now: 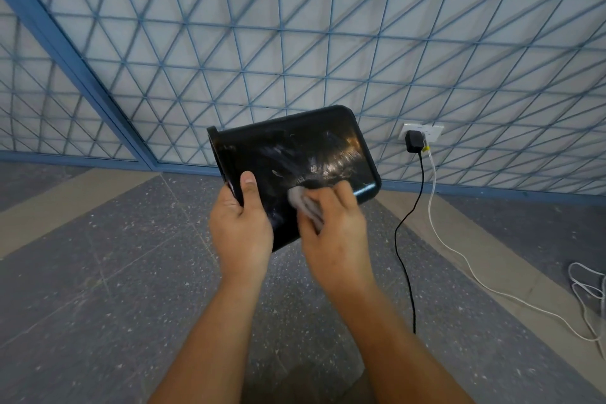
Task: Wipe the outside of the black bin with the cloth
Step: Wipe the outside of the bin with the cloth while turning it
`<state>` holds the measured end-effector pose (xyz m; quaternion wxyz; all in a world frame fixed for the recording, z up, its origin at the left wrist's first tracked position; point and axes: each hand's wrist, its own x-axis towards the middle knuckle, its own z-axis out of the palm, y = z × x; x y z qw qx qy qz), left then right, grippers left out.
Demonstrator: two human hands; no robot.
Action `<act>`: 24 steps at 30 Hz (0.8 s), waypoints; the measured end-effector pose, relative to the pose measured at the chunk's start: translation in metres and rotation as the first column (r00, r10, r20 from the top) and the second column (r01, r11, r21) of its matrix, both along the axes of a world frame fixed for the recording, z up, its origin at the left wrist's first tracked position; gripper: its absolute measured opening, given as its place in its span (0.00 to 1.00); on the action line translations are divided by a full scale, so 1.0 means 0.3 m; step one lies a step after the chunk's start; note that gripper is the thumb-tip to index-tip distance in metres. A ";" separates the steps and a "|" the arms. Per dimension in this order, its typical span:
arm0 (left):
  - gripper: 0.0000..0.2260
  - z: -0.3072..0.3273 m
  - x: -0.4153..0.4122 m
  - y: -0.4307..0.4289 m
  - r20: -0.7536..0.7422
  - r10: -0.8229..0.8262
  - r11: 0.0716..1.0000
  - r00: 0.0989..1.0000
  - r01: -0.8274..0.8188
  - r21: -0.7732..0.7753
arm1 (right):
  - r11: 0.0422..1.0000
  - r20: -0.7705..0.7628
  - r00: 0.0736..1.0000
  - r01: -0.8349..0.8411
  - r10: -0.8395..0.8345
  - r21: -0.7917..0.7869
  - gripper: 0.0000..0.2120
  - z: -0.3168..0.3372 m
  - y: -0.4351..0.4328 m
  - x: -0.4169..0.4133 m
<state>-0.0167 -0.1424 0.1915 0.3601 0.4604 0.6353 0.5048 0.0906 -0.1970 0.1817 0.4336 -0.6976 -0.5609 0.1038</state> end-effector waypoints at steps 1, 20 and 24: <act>0.14 0.004 -0.007 0.001 0.005 0.012 1.000 1.000 -0.012 -0.002 | 0.998 0.023 0.998 -0.064 0.064 -0.002 0.10 -0.002 -0.010 -0.014; 0.16 0.075 -0.039 -0.021 0.018 0.044 0.999 0.999 -0.044 0.001 | 0.983 -0.062 0.982 0.180 -0.178 0.028 0.07 0.066 0.007 0.082; 0.15 0.082 -0.061 -0.030 0.019 0.072 0.997 0.997 -0.072 -0.004 | 0.996 0.015 0.999 -0.037 0.036 0.079 0.07 0.084 -0.034 -0.046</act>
